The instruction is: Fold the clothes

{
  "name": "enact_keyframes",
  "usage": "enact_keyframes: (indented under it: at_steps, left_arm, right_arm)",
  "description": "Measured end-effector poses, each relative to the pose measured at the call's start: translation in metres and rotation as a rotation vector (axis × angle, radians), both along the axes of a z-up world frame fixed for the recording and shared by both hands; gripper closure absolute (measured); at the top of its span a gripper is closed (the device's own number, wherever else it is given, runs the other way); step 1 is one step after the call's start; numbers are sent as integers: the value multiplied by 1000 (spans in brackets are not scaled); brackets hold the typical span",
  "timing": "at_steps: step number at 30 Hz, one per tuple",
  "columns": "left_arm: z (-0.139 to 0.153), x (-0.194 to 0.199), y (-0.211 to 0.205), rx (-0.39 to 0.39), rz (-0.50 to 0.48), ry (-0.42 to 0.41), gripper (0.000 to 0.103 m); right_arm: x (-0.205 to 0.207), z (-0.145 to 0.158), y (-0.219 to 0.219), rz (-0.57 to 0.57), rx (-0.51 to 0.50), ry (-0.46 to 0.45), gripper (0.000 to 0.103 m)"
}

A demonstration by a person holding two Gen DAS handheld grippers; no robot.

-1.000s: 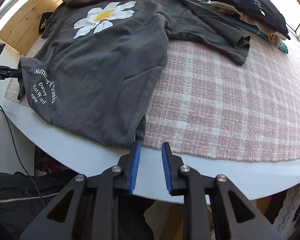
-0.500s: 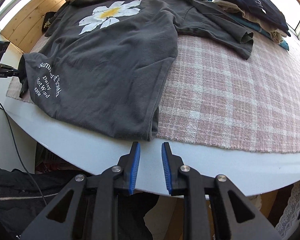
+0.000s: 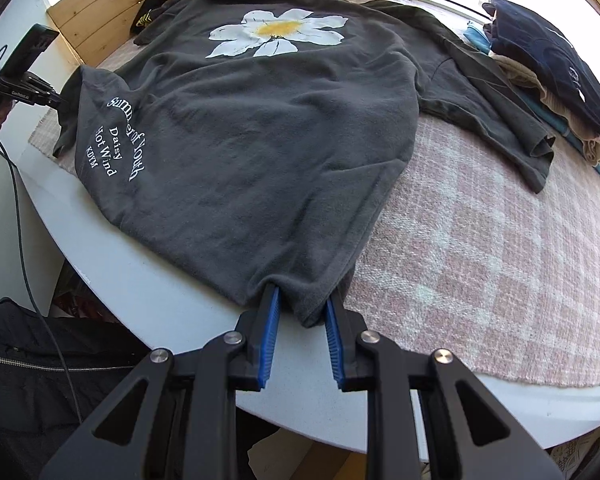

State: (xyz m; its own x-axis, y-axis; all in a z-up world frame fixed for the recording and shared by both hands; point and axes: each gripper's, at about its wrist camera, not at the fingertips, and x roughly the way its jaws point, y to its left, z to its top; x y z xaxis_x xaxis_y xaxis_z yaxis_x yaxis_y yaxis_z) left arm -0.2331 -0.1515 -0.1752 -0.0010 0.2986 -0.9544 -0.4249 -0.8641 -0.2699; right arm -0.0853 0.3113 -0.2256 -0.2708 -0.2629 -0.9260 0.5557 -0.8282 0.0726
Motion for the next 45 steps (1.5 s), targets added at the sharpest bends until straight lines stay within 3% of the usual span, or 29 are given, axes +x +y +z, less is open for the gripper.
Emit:
enact_keyframes:
  at_steps: [1, 4, 9, 12, 16, 18, 21, 24, 28, 31, 35, 37, 39, 45]
  left_arm:
    - [0, 0, 0, -3, 2, 1, 98]
    - [7, 3, 0, 5, 5, 11, 99]
    - [35, 15, -9, 49, 27, 62, 99]
    - [67, 24, -19, 110, 36, 81, 99]
    - [114, 35, -32, 196, 24, 99, 99]
    - [117, 30, -28, 176, 14, 106, 99]
    - [100, 12, -28, 80, 47, 111, 99]
    - [55, -31, -28, 28, 83, 72, 98]
    - [0, -46, -23, -71, 88, -21, 93]
    - [-15, -39, -28, -94, 94, -45, 90]
    - [-6, -18, -38, -73, 88, -34, 83]
    - [-1, -6, -39, -71, 72, -23, 76]
    - [-2, 4, -34, -83, 35, -21, 70]
    - [-10, 9, -20, -78, 12, -19, 66]
  right_arm:
    - [-3, 1, 2, -3, -18, -15, 96]
    - [-11, 16, 9, -24, -111, -60, 97]
    - [-3, 91, 24, -30, -291, -5, 98]
    - [-3, 139, 32, -39, -358, 34, 99]
    - [-12, 188, 50, -54, -451, 15, 99]
    - [-23, 204, 62, -80, -508, -20, 99]
    - [-74, 189, 74, -190, -481, -45, 98]
    - [-137, 144, 67, -247, -324, -31, 98]
    - [-183, 66, 60, -313, -195, -220, 96]
    - [-168, 47, 56, -293, -50, -211, 96]
    - [-123, 48, 69, -290, -68, -225, 94]
    - [-97, 47, 68, -277, -63, -204, 80]
    - [-74, 43, 65, -268, -67, -182, 74]
    - [-50, 12, 61, -328, -108, -220, 74]
